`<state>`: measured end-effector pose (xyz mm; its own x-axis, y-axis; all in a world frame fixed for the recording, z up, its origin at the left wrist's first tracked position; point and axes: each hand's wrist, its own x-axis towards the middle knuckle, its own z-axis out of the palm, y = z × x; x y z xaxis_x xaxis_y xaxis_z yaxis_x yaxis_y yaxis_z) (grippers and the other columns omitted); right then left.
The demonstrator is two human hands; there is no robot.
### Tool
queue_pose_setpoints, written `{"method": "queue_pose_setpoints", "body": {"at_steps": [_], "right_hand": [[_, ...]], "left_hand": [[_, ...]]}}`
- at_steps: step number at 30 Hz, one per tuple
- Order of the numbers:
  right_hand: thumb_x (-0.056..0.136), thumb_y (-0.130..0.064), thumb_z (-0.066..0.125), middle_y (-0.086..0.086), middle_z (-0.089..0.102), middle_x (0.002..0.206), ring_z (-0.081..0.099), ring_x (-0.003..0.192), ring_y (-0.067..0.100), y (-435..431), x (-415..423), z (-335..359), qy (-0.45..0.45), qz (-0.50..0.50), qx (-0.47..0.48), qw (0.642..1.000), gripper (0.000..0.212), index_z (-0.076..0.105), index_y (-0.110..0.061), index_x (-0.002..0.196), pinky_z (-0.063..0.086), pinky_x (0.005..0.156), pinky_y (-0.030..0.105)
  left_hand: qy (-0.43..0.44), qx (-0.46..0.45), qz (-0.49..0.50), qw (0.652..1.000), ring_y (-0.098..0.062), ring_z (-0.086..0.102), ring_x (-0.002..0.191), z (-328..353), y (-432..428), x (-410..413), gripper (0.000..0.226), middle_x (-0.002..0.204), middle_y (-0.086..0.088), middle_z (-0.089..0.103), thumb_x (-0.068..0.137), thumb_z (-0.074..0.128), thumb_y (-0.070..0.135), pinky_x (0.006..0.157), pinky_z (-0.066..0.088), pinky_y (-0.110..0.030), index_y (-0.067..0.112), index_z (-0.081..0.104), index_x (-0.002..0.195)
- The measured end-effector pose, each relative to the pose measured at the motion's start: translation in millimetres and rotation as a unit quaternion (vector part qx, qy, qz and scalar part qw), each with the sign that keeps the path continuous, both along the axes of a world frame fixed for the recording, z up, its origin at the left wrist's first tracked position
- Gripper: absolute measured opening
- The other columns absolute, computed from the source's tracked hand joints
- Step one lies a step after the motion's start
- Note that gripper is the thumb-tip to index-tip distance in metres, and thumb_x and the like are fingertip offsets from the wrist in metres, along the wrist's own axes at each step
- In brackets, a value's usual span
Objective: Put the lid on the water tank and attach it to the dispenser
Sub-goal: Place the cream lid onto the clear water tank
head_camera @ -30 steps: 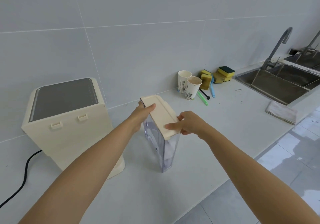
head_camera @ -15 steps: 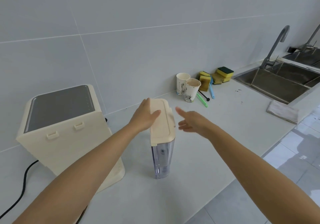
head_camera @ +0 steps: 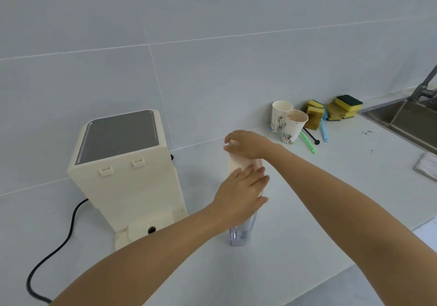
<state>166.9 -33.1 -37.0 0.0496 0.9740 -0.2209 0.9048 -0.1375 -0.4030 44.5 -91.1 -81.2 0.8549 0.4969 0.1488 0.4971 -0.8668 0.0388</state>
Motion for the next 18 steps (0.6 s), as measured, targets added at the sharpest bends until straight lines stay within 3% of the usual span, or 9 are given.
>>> {"method": "queue_pose_setpoints", "body": {"at_steps": [7, 11, 14, 16, 18], "right_hand": [[0.087, -0.05, 0.037, 0.006, 0.051, 0.129, 0.049, 0.117, 0.028, -5, 7, -1, -0.028, -0.027, 0.026, 0.999, 0.043, 0.051, -0.024, 0.118, 0.04, 0.1, 0.047], [0.084, -0.05, 0.038, 0.007, 0.048, 0.124, 0.052, 0.111, 0.029, -11, 16, -4, -0.009, -0.093, 0.027, 0.995, 0.044, 0.05, -0.024, 0.118, 0.042, 0.095, 0.039], [0.077, -0.057, 0.037, 0.006, 0.049, 0.117, 0.05, 0.113, 0.028, -19, 22, -6, 0.006, -0.114, 0.02, 0.993, 0.056, 0.05, -0.022, 0.119, 0.04, 0.088, 0.036], [0.083, -0.051, 0.042, 0.007, 0.051, 0.112, 0.048, 0.114, 0.028, -26, 26, -7, 0.018, -0.131, 0.024, 0.991, 0.052, 0.048, -0.016, 0.122, 0.039, 0.085, 0.034], [0.083, -0.05, 0.046, 0.013, 0.055, 0.118, 0.05, 0.111, 0.029, -33, 30, -10, 0.017, -0.154, 0.036, 0.987, 0.053, 0.047, -0.016, 0.123, 0.039, 0.082, 0.033]], "left_hand": [[-0.007, 0.039, -0.028, 0.999, -0.011, 0.069, 0.1, 2, 8, -18, 0.046, 0.108, 0.003, 0.074, 0.073, 0.038, 0.034, 0.075, 0.057, -0.027, 0.018, 0.072, 0.101], [-0.005, 0.061, -0.029, 0.998, -0.012, 0.069, 0.1, 0, 22, -40, 0.046, 0.109, 0.0, 0.073, 0.079, 0.038, 0.033, 0.078, 0.057, -0.03, 0.015, 0.07, 0.106], [0.01, 0.076, -0.022, 0.997, -0.016, 0.069, 0.102, -1, 34, -56, 0.056, 0.112, -0.003, 0.072, 0.097, 0.019, 0.034, 0.086, 0.052, -0.03, 0.01, 0.067, 0.11], [0.026, 0.068, -0.007, 0.997, -0.02, 0.067, 0.104, -2, 43, -64, 0.068, 0.115, -0.006, 0.071, 0.097, 0.005, 0.036, 0.082, 0.055, -0.037, 0.007, 0.065, 0.113], [0.021, 0.064, 0.002, 0.998, -0.024, 0.066, 0.107, -2, 50, -69, 0.069, 0.118, -0.01, 0.069, 0.097, 0.005, 0.037, 0.086, 0.052, -0.036, 0.004, 0.062, 0.116]]}}
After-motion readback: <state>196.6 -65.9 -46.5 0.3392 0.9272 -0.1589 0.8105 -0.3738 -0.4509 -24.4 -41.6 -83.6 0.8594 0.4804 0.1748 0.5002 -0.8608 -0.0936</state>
